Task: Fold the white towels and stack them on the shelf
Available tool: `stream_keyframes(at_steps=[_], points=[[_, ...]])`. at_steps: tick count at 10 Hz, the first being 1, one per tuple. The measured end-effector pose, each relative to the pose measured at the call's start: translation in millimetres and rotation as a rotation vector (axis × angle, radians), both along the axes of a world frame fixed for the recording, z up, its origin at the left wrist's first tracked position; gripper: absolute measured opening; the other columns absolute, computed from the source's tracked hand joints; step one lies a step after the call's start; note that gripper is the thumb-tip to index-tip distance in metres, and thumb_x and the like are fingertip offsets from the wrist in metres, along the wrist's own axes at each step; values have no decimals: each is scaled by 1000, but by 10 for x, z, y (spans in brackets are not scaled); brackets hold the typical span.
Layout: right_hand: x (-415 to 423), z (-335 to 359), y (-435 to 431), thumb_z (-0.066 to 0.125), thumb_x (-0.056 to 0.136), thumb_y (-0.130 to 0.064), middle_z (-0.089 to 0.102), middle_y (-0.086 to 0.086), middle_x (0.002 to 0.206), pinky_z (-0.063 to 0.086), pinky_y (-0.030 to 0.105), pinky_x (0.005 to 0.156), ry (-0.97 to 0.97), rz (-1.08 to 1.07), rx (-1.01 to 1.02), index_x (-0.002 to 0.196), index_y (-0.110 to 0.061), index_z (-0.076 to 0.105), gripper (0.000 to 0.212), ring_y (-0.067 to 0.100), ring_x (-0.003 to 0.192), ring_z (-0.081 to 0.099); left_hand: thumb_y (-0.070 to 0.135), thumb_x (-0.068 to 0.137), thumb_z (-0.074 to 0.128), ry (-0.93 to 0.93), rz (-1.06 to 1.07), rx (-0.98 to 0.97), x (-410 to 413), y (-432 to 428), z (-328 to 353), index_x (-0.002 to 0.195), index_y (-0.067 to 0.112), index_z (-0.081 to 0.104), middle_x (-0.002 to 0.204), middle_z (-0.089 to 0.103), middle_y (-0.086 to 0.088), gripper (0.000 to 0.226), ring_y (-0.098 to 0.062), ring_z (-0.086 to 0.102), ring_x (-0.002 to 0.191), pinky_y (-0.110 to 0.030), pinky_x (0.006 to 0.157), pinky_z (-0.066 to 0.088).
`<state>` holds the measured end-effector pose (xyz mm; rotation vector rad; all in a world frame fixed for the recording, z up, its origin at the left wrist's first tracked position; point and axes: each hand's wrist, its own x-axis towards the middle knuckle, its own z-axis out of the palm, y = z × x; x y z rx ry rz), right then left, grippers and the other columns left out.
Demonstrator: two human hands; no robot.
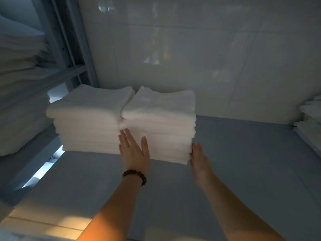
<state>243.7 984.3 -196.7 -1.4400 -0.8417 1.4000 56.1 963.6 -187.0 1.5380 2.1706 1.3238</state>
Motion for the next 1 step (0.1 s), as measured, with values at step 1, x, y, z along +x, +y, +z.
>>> stream_keyframes(at_steps=[1], points=[[-20, 215, -163, 34, 97, -47, 55, -1, 126, 32, 26, 100, 140, -63, 19, 129, -13, 52, 50, 12, 108, 50, 54, 92, 24, -67, -76, 40, -7, -325, 186, 149, 14, 13, 156, 17, -6, 71, -22, 19, 142, -42, 116, 19]])
